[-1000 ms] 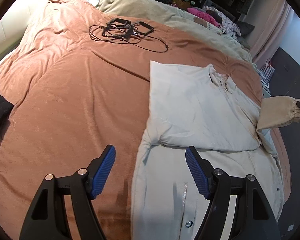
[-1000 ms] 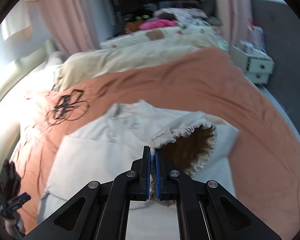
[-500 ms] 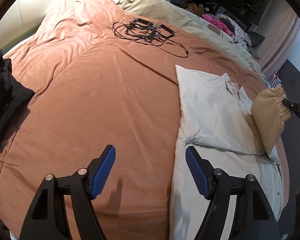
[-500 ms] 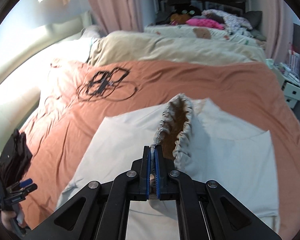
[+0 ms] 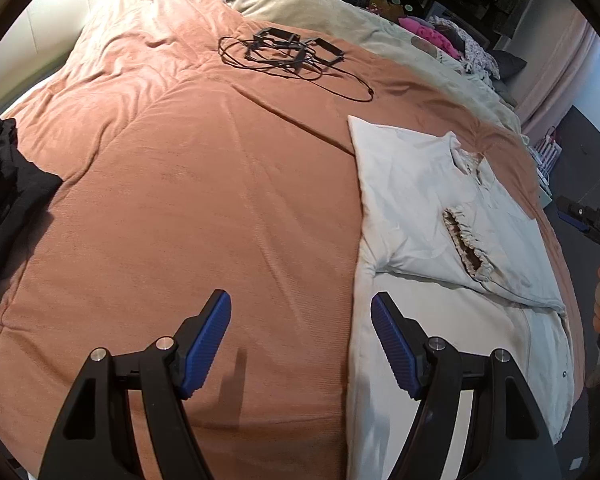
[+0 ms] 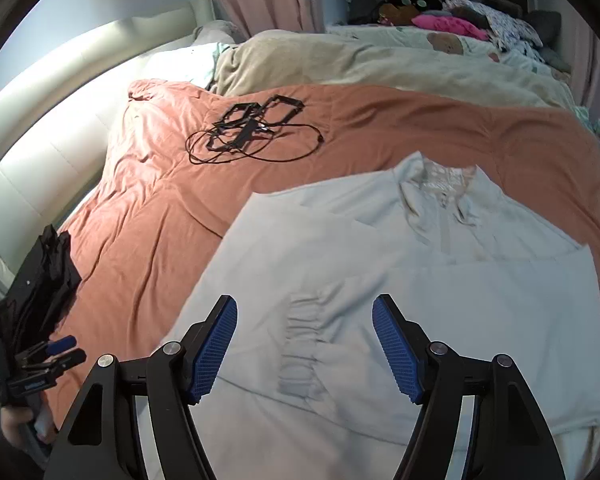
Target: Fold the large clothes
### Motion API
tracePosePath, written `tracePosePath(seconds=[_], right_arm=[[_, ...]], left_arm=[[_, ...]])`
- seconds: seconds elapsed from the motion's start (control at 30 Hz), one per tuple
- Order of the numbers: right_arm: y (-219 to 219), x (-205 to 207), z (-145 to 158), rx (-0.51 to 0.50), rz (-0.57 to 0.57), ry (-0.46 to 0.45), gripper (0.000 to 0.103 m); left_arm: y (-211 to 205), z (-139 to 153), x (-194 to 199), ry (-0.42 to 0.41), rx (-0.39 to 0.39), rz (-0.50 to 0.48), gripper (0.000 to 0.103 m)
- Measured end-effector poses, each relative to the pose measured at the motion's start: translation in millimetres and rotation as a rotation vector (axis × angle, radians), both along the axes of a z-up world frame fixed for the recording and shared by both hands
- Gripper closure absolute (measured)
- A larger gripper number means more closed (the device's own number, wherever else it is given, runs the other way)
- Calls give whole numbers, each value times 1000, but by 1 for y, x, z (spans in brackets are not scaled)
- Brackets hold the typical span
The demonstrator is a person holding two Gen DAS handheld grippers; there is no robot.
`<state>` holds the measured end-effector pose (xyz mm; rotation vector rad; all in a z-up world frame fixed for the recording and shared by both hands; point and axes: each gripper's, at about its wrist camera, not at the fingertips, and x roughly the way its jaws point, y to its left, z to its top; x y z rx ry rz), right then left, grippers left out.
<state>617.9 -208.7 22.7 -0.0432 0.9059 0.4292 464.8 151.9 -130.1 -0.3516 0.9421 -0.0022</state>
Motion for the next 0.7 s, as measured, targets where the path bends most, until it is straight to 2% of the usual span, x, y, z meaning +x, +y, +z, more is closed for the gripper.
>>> tracePosePath(seconds=[0.17,0.33,0.7], right_arm=[[-50,-6,-14,-64,-61,20,33],[-121,-24,-32,-98,-154,52,33],[-273,-89,-63,-110,-345,99,32]], left_arm=[[-19,-6,2,12,-4,-39,30],[-35,-12,-6,31,-9,-61,30],[-57,-24,-53,53,-27,-63,30]])
